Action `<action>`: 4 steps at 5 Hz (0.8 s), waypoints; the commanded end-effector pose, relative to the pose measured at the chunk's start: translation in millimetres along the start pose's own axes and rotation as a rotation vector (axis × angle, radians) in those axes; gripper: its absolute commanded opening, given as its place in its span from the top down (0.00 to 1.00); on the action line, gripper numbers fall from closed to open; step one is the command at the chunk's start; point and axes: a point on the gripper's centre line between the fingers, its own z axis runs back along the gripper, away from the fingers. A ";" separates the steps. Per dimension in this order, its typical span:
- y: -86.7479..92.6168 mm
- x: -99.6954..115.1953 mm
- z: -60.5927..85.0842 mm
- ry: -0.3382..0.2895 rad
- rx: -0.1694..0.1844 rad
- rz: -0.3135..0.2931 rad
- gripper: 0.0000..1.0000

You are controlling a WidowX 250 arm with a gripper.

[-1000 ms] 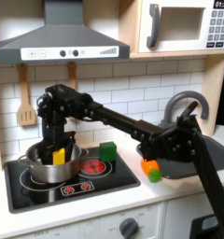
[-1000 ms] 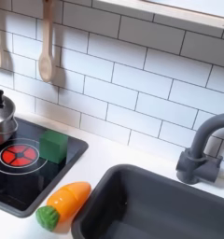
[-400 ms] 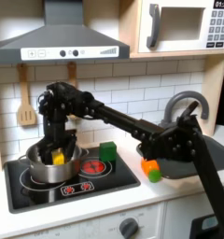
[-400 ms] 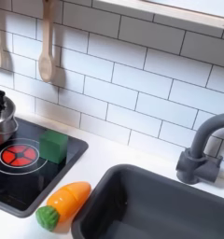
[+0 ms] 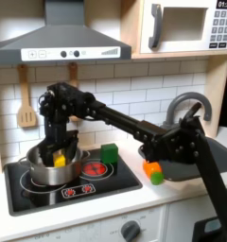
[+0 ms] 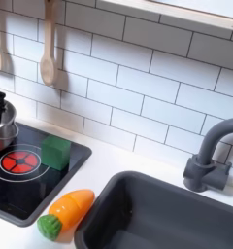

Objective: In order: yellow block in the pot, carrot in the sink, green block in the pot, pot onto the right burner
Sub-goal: 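Put the yellow block in the pot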

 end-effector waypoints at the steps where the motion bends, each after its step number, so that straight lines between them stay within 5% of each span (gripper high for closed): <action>1: -13.9 -14.5 39.8 -0.062 -0.033 -0.015 0.00; 4: -36.7 -50.3 71.2 -0.103 -0.058 -0.061 0.00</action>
